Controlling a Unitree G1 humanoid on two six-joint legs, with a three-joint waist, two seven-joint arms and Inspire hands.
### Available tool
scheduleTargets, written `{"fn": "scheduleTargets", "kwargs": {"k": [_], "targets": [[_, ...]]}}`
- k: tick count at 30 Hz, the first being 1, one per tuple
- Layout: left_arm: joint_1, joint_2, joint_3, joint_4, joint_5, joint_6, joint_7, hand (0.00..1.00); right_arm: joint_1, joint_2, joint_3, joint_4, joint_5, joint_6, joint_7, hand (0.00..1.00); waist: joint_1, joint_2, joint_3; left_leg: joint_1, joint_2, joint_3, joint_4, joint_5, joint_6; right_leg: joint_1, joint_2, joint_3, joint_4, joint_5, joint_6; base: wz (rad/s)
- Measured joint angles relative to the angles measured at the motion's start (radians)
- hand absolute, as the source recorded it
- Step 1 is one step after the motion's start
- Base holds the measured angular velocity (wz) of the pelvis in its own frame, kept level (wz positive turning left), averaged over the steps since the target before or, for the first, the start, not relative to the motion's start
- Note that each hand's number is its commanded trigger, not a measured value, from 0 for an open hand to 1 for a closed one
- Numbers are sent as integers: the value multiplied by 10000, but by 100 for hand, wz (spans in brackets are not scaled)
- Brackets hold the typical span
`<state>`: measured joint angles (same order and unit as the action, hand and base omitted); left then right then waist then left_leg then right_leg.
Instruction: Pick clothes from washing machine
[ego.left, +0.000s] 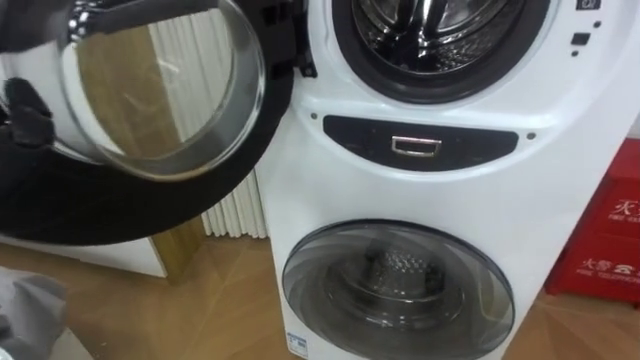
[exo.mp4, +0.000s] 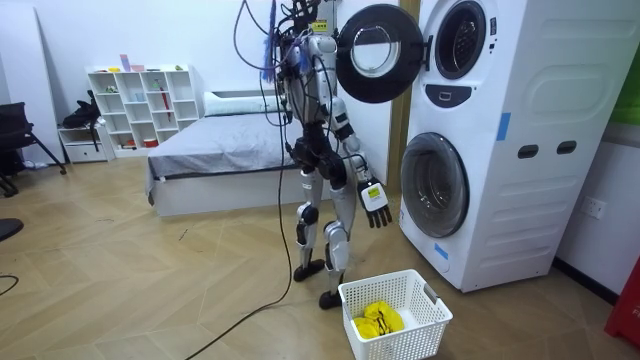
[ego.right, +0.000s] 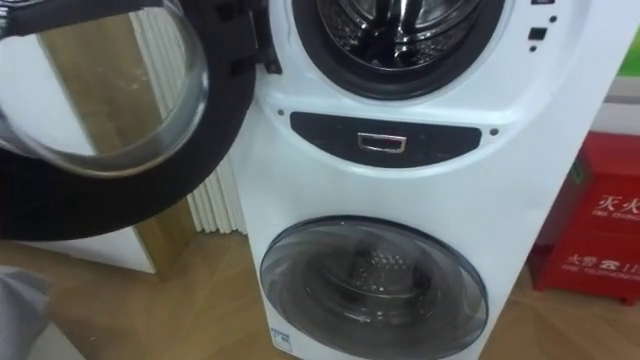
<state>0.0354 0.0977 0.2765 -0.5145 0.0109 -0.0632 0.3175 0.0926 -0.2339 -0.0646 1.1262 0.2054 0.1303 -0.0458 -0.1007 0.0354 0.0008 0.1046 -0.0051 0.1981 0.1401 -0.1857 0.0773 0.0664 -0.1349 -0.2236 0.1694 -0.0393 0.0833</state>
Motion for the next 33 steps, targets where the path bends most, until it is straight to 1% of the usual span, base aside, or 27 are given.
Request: {"fn": "scheduleTargets", "kwargs": {"k": [2,4,7,8,11,12,13,14,15,16,17,18,19,20,21,22,23,24,25,26,27,28,29,30,31,32,33], "targets": [[-34,-198,-409,-12,8,-173,55,0,-190,11,-38,387,80,-42,-130,0,-7,-25,-17,-11,8,524,-73,129,-51,-70,-155,-8,-26,166,77,20],[-130,-460,-870,-91,37,-242,57,0,-344,41,-296,772,74,-63,-267,0,-43,-28,-20,-96,126,1341,-67,172,-17,-191,-241,14,-48,446,119,13],[-278,-666,-1514,-63,30,-266,57,0,-294,36,-729,898,74,-50,-748,0,-489,-115,-56,-102,433,2987,-88,146,19,-485,-3,-17,70,479,104,42],[-305,-667,-1709,-51,32,-269,56,0,-274,35,-778,898,86,-32,-878,0,-522,-184,-79,-88,455,3273,-94,155,2,-577,40,-15,109,499,78,50],[-229,-717,-2539,6,488,-347,54,0,-359,154,-802,875,86,32,-1235,0,-512,-114,-99,-96,521,4487,-79,109,45,-1001,335,309,123,916,-31,6],[-244,-765,-2903,186,492,-348,50,0,-259,249,-824,871,144,67,-1259,0,-530,25,-119,85,845,5299,-99,61,-28,-1179,734,327,996,413,-398,23],[-275,-794,-3586,505,486,-342,-37,0,13,292,-886,879,217,261,-1287,0,-203,16,-265,122,920,5492,57,-108,-952,-1458,1063,320,2140,-127,-786,37],[-686,-560,-4475,676,483,-307,-473,0,202,558,-1079,954,178,458,-1319,0,518,-686,-265,-762,635,3000,2476,-501,-929,-2016,896,1072,3168,-467,-825,18],[-845,-478,-4906,618,506,-330,-708,0,225,598,-1195,1112,148,518,-1272,0,844,-745,-270,-1214,622,1456,3595,-948,-627,-2301,892,1370,3397,-682,-689,-13],[-739,-424,-5306,321,599,-601,-885,0,-182,678,-1336,1149,150,527,-1132,0,605,-412,-185,-1460,757,-51,3961,-2255,-235,-2473,1447,1701,3334,-1031,-377,-42],[-630,-333,-5331,273,651,-823,-884,0,-326,776,-1356,1056,148,401,-1010,0,420,-355,-234,-1556,1051,613,3960,-2190,-312,-2400,1432,1733,3056,-1041,-342,-59],[-575,-472,-5330,310,674,-961,-872,0,-329,732,-1280,837,139,202,-810,0,110,-444,-176,-1126,1583,2232,3529,-2079,-422,-2140,1190,1490,3051,-1275,-442,-32],[-586,-670,-5637,568,657,-963,-876,0,-80,430,-1051,766,84,140,-917,0,-132,-373,-157,-456,1612,3387,2607,-1599,-456,-1882,937,1128,3342,-1547,-411,-10],[-509,-723,-5820,618,613,-963,-908,0,20,281,-934,790,58,245,-1061,0,-145,-308,-176,-145,1553,4003,2009,-1326,-519,-1833,847,1088,3535,-1588,-419,16],[-390,-689,-6194,615,592,-972,-1085,0,74,116,-735,789,-19,480,-1477,0,-84,-119,-134,289,1396,5053,1094,-893,-690,-1885,860,1100,3892,-1567,-475,0],[-471,-578,-6597,690,578,-964,-1474,0,76,71,-638,786,-16,606,-1742,0,-5,-239,-157,338,1116,5364,857,-711,-985,-1927,882,1170,3919,-1405,-654,0],[-614,-445,-6862,807,554,-919,-1731,0,81,143,-621,786,-16,633,-1809,0,93,-464,-160,111,863,5017,1224,-748,-1050,-1989,773,1445,3689,-1098,-810,-29],[-1060,-191,-7524,1255,211,-594,-2236,0,-64,274,-680,831,-29,655,-1777,0,392,-743,-112,-856,373,1824,2889,-1356,-425,-2345,719,2308,3300,-1354,-630,-70],[-1145,-132,-7667,1460,167,-683,-2540,0,-491,411,-649,697,31,536,-1659,0,20,-336,-18,-1756,400,720,3809,-2128,-59,-2726,1243,2638,3379,-1538,-451,-86],[-1167,-11,-7756,1701,-121,-478,-2806,0,-532,518,-560,599,121,409,-1566,0,-237,-280,-73,-1818,646,1216,3846,-2183,-117,-2732,1249,2483,3472,-1548,-504,-78],[-1325,22,-7959,2688,-835,100,-3378,0,-514,521,-195,308,276,281,-1354,0,-795,-191,-46,-1402,1060,2290,3352,-2061,-337,-2572,1108,2100,3615,-1665,-390,-45],[-1646,-26,-8296,3886,-1228,795,-3970,0,-420,407,169,233,249,194,-1299,0,-1332,-219,-60,-1030,1108,3092,2596,-1789,-654,-2369,890,1823,3519,-1704,-332,-42],[-1754,-35,-8507,4405,-1384,1126,-4288,0,-424,346,385,217,224,221,-1301,0,-1486,-188,-44,-904,1102,3534,2190,-1585,-748,-2298,819,1708,3426,-1719,-313,-56],[-1838,-29,-8862,5099,-1355,1680,-4926,0,-452,292,627,183,101,195,-1290,0,-1745,-58,33,-777,1044,3968,1677,-1227,-644,-2095,744,1448,2972,-1706,-291,-98],[-1825,94,-9124,5367,-1356,2173,-5532,0,-432,323,850,166,-30,90,-1175,0,-1885,-45,48,-800,852,4056,1421,-1073,-466,-1826,688,1361,2378,-1619,-287,-103],[-1814,187,-9239,5373,-1352,2335,-5830,0,-409,372,917,134,-72,77,-1074,0,-1952,-125,83,-857,761,4072,1400,-1065,-447,-1705,650,1339,2164,-1539,-293,-86],[-1836,235,-9497,5370,-1353,2472,-6325,0,-326,399,1102,101,-59,70,-901,0,-2111,-197,80,-959,744,4261,1404,-1072,-429,-1585,592,1300,1793,-1151,-386,-60]]}}
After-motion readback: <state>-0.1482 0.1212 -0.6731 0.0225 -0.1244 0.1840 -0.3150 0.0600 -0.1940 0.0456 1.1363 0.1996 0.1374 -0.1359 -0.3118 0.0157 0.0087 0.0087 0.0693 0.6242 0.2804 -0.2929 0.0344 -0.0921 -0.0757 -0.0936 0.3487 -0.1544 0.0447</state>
